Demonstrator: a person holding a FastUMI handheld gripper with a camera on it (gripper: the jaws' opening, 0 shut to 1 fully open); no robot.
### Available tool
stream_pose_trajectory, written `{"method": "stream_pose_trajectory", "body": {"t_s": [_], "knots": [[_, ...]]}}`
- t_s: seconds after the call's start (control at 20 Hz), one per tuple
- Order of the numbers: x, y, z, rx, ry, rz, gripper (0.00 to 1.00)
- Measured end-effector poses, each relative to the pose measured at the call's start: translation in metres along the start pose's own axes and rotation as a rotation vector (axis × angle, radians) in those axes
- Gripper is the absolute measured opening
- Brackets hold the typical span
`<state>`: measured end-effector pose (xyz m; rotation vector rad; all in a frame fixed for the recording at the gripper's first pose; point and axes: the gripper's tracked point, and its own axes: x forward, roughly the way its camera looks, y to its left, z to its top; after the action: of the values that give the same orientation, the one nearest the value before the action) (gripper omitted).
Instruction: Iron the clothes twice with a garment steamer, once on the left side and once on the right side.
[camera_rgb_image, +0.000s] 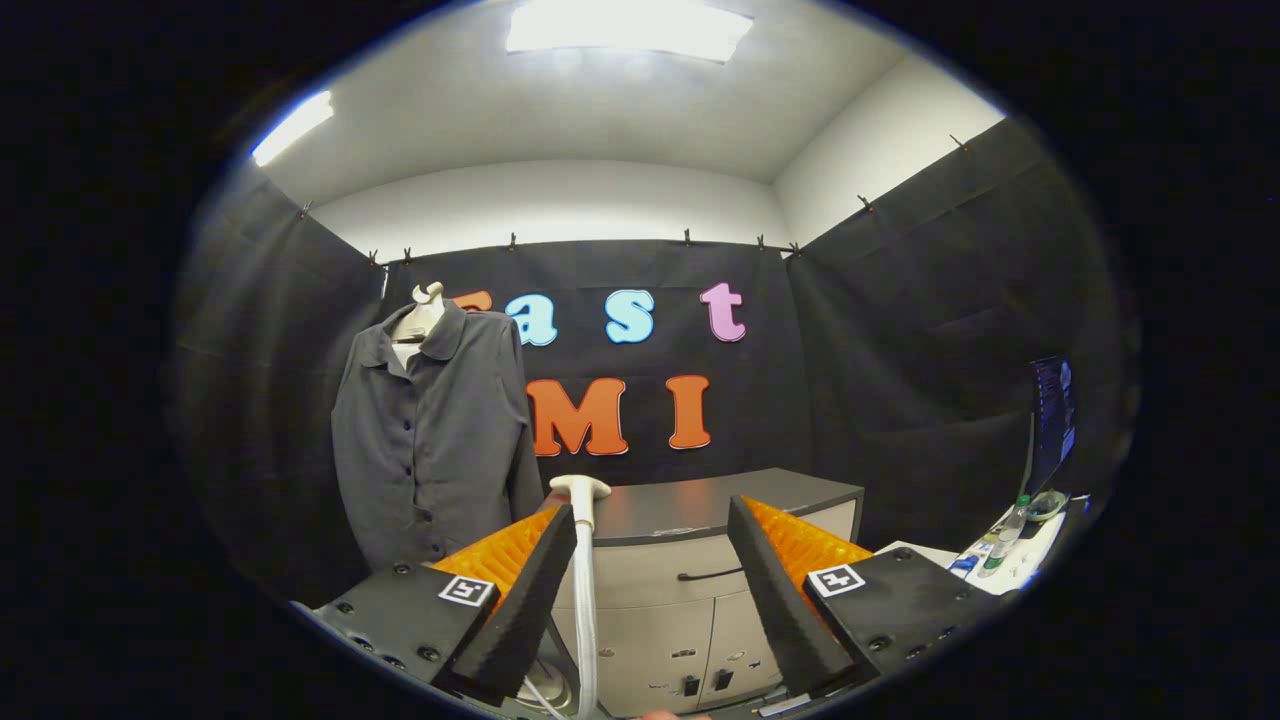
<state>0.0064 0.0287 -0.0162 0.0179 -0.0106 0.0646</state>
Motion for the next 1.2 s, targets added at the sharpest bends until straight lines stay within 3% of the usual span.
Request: {"method": "stream_pose_trajectory", "body": {"t_s": [0.35, 0.8, 1.05, 1.2], "knots": [[0.007, 0.001, -0.006, 0.052, 0.021, -0.001, 0.98], [0.001, 0.014, 0.020, 0.048, -0.027, 0.003, 0.98], [0.047, 0.031, 0.046, -0.023, -0.004, 0.013, 0.98], [0.096, 0.059, 0.062, 0.017, 0.013, 0.100, 0.98]]}}
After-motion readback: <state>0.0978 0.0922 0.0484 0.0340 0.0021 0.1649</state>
